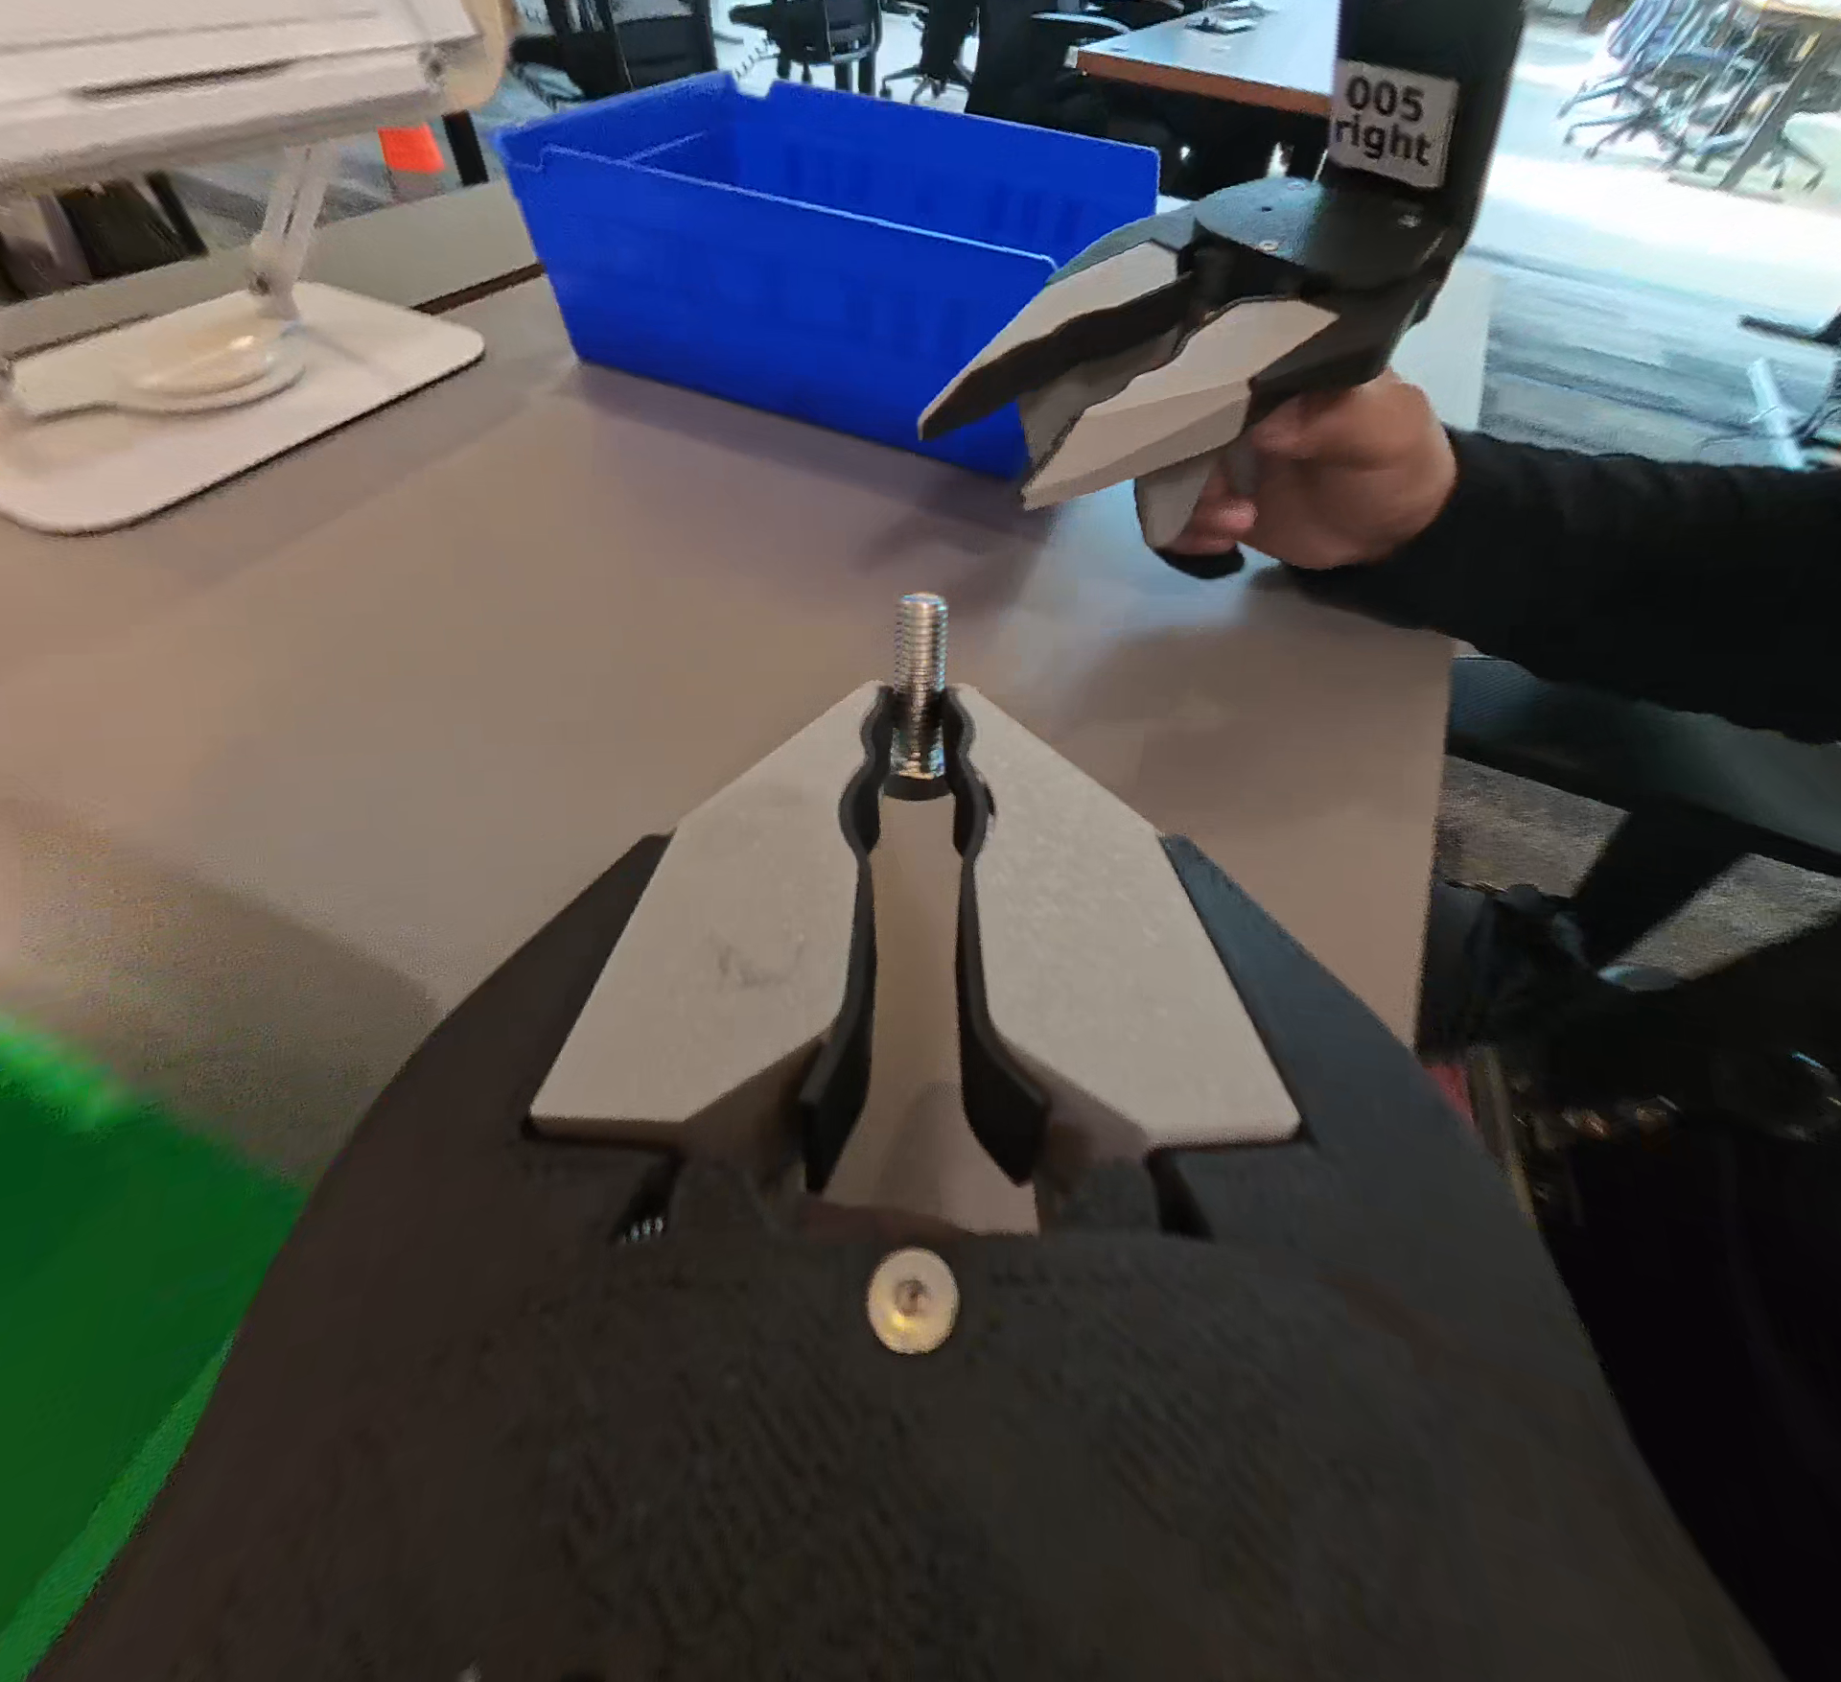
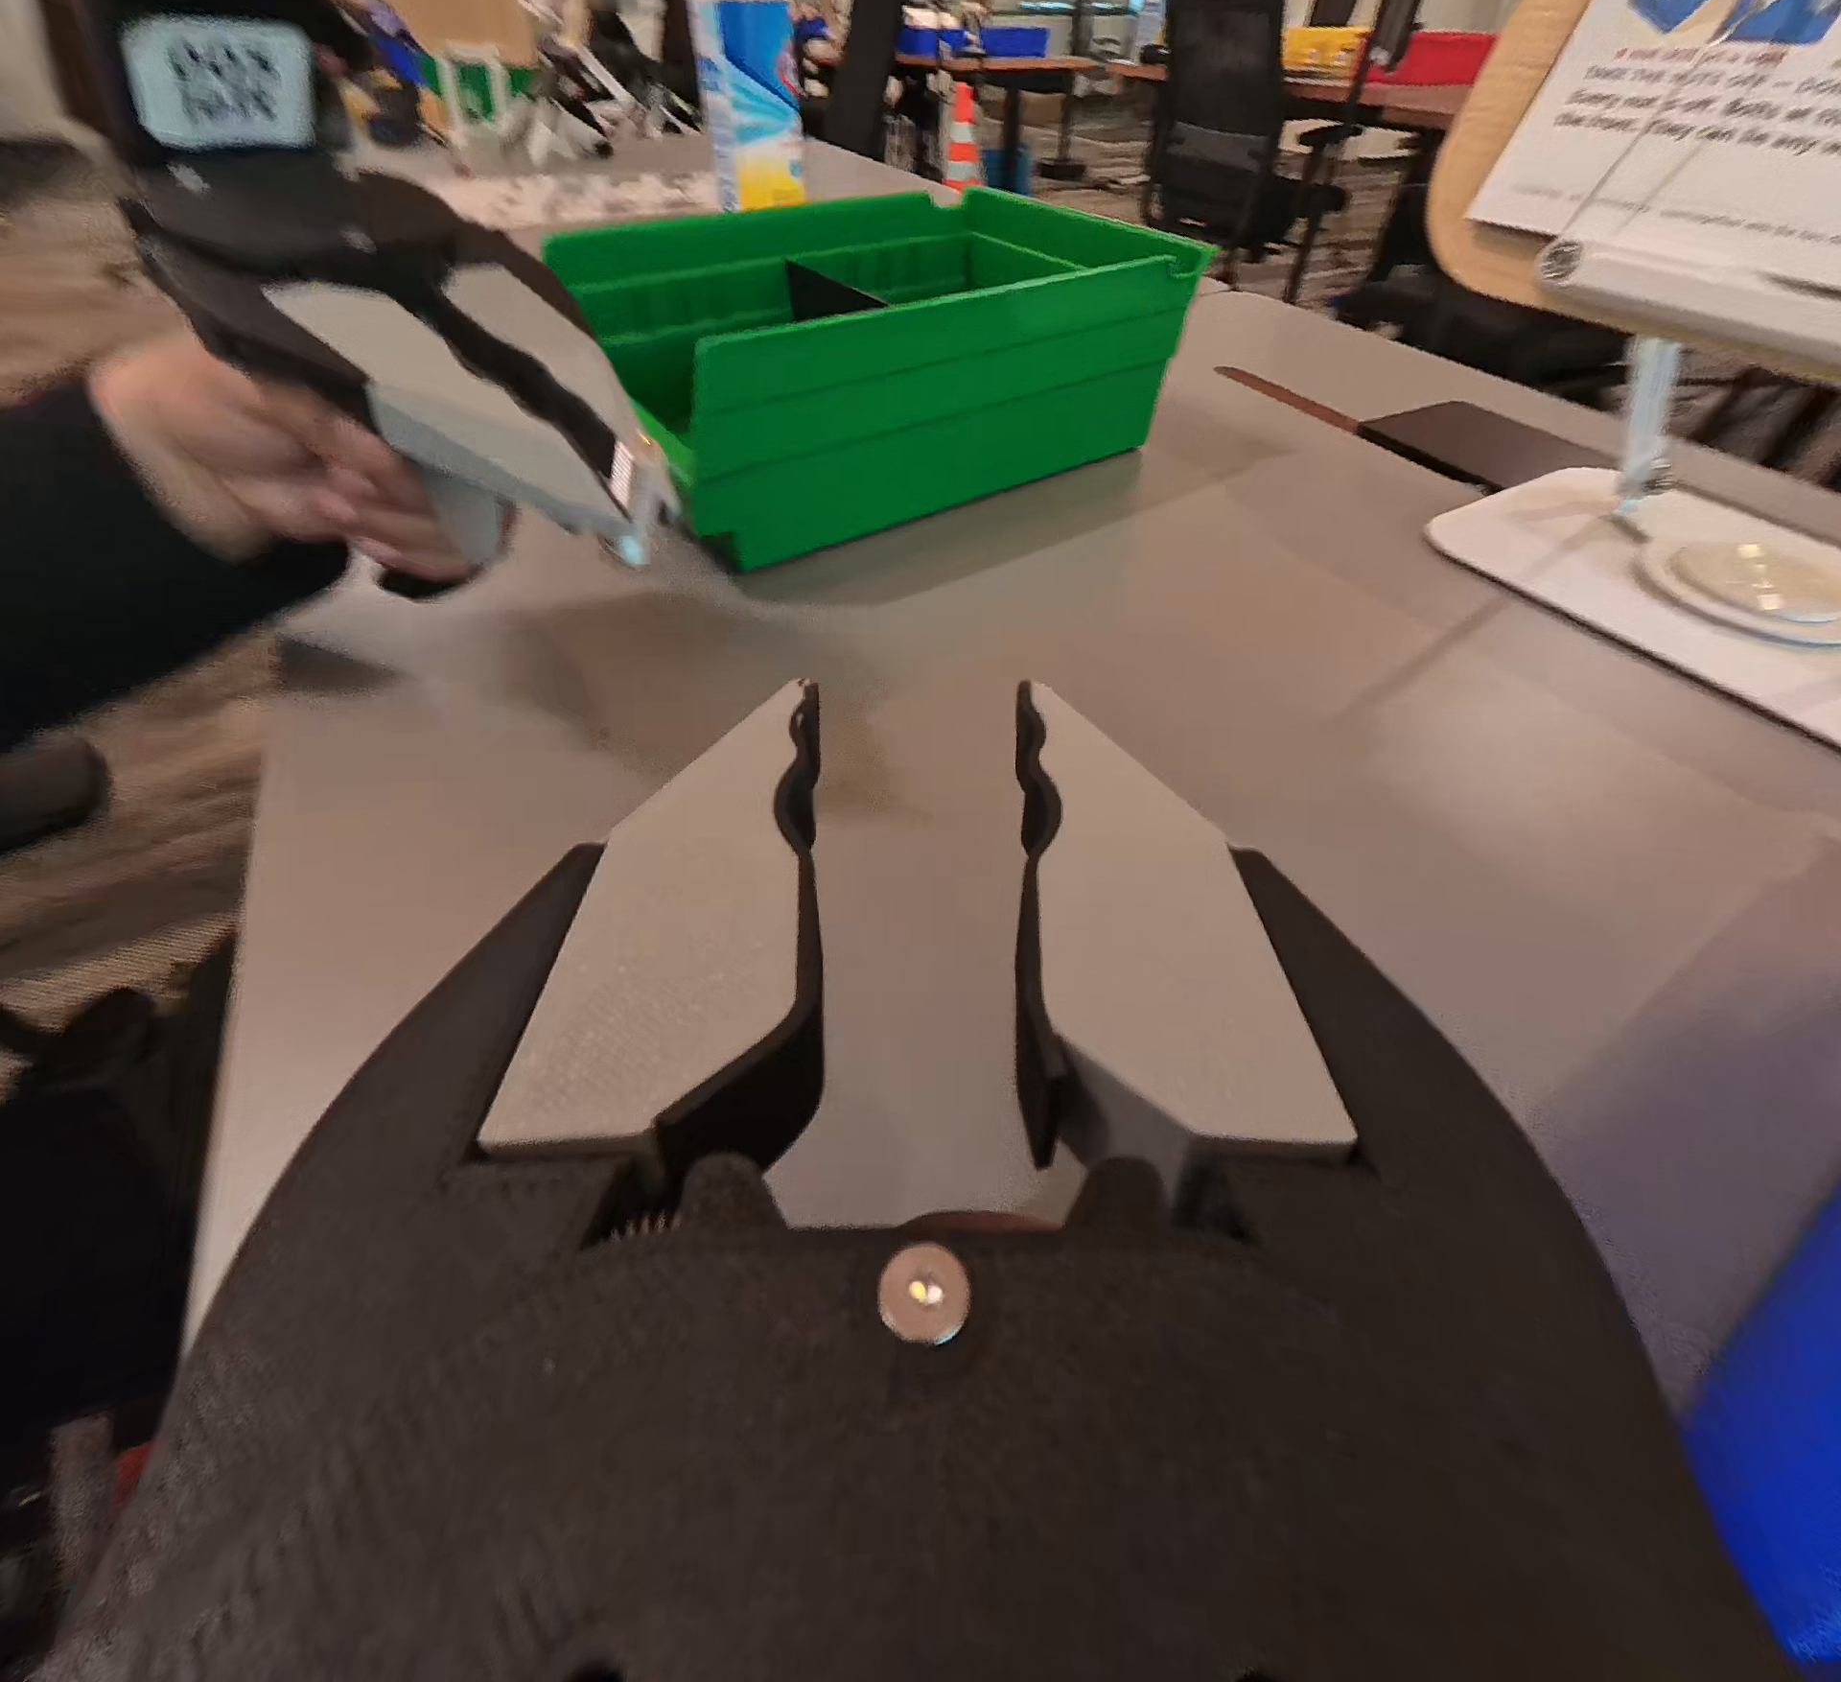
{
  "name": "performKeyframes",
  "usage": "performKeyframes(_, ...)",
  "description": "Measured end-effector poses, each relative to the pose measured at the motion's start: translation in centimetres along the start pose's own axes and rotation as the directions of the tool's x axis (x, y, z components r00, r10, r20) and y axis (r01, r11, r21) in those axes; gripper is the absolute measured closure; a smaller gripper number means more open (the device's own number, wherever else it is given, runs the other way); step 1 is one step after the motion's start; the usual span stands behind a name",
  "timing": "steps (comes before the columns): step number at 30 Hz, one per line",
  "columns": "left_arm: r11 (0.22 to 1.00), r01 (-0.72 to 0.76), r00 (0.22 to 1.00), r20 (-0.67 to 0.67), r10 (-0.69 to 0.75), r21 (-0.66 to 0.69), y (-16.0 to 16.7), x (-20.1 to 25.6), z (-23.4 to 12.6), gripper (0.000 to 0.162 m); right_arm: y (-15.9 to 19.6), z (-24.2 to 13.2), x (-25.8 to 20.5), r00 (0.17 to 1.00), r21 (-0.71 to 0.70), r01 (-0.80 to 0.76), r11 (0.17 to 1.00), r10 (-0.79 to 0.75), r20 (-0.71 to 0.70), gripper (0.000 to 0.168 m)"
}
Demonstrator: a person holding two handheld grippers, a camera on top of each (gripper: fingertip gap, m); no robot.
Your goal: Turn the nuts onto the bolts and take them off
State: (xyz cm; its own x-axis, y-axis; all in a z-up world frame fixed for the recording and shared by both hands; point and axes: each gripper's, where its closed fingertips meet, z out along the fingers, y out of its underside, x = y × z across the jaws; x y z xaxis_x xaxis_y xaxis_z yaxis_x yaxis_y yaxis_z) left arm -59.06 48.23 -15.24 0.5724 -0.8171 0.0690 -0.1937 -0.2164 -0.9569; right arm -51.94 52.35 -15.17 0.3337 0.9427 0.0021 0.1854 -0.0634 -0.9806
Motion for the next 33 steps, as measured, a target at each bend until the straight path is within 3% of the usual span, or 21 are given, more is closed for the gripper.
performKeyframes(4,0.975,-0.192,0.979,0.089,0.183,0.109,-1.8,0.6,4.3,0.155,-0.5,0.0,-2.6,0.921,-0.002,-0.274,0.962,0.262,0.289,0.132)
performKeyframes(8,0.965,-0.184,0.982,0.076,0.173,0.185,-2.7,1.2,6.7,0.155,-2.5,-0.9,-2.0,0.892,0.110,-0.349,0.931,0.294,0.343,0.134)
performKeyframes(13,0.965,-0.163,0.986,0.079,0.149,0.208,-3.0,1.4,7.6,0.155,-2.0,0.2,-1.0,0.919,0.106,-0.317,0.942,0.278,0.279,0.137)
performKeyframes(15,0.970,-0.176,0.982,0.104,0.160,0.169,-2.3,1.2,7.9,0.155,-1.7,0.8,-1.2,0.933,0.084,-0.269,0.960,0.237,0.271,0.160)
performKeyframes(19,0.977,-0.158,0.981,0.138,0.138,0.145,-1.9,0.4,7.8,0.155,-0.9,1.5,-0.6,0.974,0.058,-0.161,0.985,0.150,0.169,0.162)
performKeyframes(23,0.978,-0.134,0.980,0.168,0.107,0.160,-2.2,-1.0,7.3,0.150,1.0,2.1,3.2,0.997,-0.037,-0.059,0.998,0.058,-0.051,0.162)
performKeyframes(28,0.989,-0.095,0.985,0.158,0.076,0.116,-3.8,-3.1,7.8,0.134,2.0,3.6,5.8,0.992,-0.100,-0.101,0.990,0.092,-0.084,0.162)
performKeyframes(33,0.978,-0.117,0.985,0.148,0.092,0.170,-4.3,-4.3,9.5,0.120,1.2,4.7,6.9,0.994,-0.044,-0.062,0.997,0.057,-0.097,0.162)
